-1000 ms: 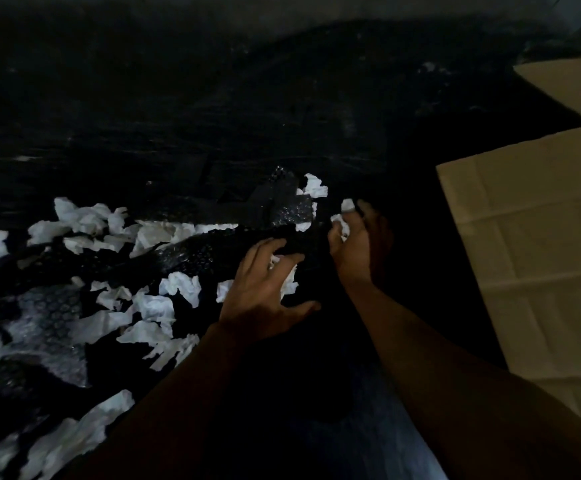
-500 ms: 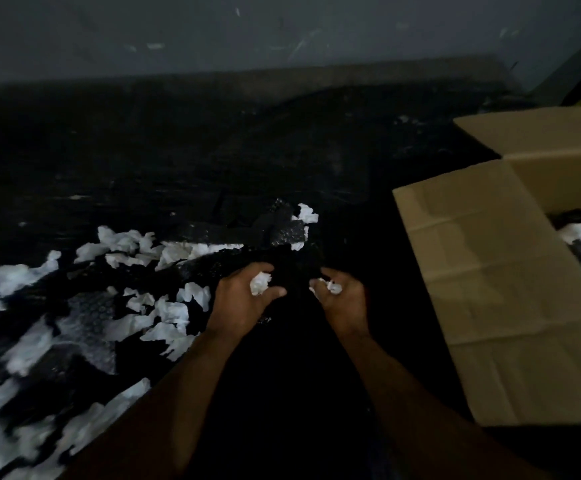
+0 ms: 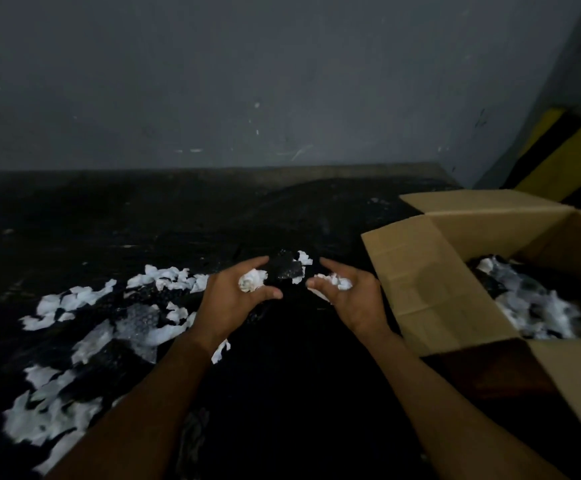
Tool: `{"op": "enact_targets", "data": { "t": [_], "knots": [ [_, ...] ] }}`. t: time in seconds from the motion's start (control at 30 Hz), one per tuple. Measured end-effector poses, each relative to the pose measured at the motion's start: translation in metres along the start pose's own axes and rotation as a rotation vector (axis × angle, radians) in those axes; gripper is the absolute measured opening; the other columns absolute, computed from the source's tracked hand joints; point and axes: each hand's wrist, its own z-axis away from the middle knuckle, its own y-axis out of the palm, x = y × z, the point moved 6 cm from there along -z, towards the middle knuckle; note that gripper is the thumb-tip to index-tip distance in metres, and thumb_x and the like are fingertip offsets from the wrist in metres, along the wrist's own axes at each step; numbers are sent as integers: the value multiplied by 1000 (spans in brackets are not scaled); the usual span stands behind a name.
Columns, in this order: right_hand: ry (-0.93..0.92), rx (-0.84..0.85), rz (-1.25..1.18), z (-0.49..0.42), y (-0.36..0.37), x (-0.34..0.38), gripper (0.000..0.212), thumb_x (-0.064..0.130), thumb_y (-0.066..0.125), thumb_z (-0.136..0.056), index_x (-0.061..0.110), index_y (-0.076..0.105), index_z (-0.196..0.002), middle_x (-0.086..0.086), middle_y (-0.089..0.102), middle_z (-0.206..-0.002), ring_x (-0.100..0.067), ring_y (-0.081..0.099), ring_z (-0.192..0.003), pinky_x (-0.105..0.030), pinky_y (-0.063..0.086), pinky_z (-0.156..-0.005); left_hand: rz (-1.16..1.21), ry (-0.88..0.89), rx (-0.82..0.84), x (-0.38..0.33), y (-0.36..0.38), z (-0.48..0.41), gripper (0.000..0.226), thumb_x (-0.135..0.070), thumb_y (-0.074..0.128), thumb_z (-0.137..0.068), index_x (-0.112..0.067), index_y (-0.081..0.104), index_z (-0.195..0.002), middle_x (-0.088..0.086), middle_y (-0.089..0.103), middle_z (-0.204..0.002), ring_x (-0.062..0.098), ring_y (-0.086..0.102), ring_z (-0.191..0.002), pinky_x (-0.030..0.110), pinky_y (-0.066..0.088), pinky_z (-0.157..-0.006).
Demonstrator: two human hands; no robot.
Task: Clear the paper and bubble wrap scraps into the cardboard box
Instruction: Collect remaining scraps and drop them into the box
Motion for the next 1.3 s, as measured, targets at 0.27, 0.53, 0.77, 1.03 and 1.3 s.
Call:
{"op": "enact_targets", "data": {
  "t": [0.27, 0.53, 0.77, 1.03, 1.3],
  "knots": [
    [-13, -58, 84, 36, -86, 30, 57, 48, 81, -68, 30, 65, -120, 0, 64, -123, -17, 57, -114, -34, 45, -102, 39, 131, -4, -76, 23, 34, 67, -42, 87, -58, -32, 65, -121, -5, 66, -121, 1, 56, -112, 12, 39, -95],
    [-152, -308, 145, 63, -231, 26, 52, 48, 78, -73, 22, 69, -117, 2, 71, -112, -7, 64, -103, -28, 52, -90, 88, 300, 102, -188, 109, 23, 68, -37, 86, -61, -27, 63, -124, -7, 65, -113, 5, 60, -100, 5, 42, -81],
    [-164, -412, 206, 44, -373, -11, 46, 38, 79, -75, 18, 70, -116, 2, 71, -107, -5, 64, -97, -25, 53, -83, 173, 379, 78, -285, 223, 4, 63, -40, 86, -61, -25, 66, -120, -4, 68, -108, 8, 62, -98, 22, 49, -88],
    [-141, -330, 307, -2, -482, -80, 39, 50, 76, -73, 24, 75, -103, 8, 75, -89, -2, 67, -87, -22, 52, -72, 203, 207, 116, -321, 361, -9, 63, -36, 85, -64, -20, 64, -122, -6, 66, -110, 8, 60, -103, 8, 42, -81],
    [-109, -191, 231, -41, -486, -114, 27, 46, 76, -74, 26, 75, -92, 15, 69, -87, 0, 62, -84, -13, 43, -71, -19, 104, 87, -309, 393, -14, 58, -42, 82, -68, -21, 65, -120, 0, 67, -117, 14, 59, -109, 24, 46, -91]
  ]
}}
